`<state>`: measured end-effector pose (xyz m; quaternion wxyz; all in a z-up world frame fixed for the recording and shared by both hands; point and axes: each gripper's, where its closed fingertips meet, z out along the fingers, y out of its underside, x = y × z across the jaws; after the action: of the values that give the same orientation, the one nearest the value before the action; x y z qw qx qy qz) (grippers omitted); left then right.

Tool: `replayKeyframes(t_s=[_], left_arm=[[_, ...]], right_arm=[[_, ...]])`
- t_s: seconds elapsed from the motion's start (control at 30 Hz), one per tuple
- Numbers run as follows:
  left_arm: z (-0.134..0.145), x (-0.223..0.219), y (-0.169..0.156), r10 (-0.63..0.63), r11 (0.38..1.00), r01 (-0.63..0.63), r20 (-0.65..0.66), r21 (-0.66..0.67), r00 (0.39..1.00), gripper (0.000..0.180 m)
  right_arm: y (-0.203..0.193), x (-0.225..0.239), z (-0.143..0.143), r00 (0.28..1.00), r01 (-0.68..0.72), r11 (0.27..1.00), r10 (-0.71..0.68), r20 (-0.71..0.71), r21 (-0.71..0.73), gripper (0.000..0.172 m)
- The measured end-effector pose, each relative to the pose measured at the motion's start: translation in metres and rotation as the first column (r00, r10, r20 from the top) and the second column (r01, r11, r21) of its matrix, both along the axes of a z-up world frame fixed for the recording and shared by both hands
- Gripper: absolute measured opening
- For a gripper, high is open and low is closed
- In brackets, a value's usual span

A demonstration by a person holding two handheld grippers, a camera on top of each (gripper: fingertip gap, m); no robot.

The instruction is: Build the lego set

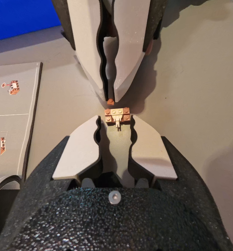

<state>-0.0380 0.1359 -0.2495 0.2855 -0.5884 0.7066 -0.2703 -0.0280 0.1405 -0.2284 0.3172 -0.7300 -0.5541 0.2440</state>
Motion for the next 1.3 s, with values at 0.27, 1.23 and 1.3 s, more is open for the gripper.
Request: replayKeyframes(t_s=[0.27,1.23,1.3], left_arm=[[-0.003,-0.010,0.001,0.024,0.997,-0.027,-0.042,-0.070,0.999,0.044],[0.001,0.010,-0.006,0.074,0.992,-0.074,-0.007,-0.100,0.997,0.034],[0.001,0.010,-0.006,0.076,0.991,-0.076,-0.006,-0.107,0.997,0.034]], right_arm=[[0.002,0.004,-0.001,1.000,0.007,1.000,-0.007,0.007,0.011,0.008],[0.000,-0.009,0.004,1.000,-0.012,0.994,0.009,0.029,0.109,0.008],[0.001,-0.009,0.002,0.999,-0.011,0.993,0.006,0.042,0.118,0.008]])
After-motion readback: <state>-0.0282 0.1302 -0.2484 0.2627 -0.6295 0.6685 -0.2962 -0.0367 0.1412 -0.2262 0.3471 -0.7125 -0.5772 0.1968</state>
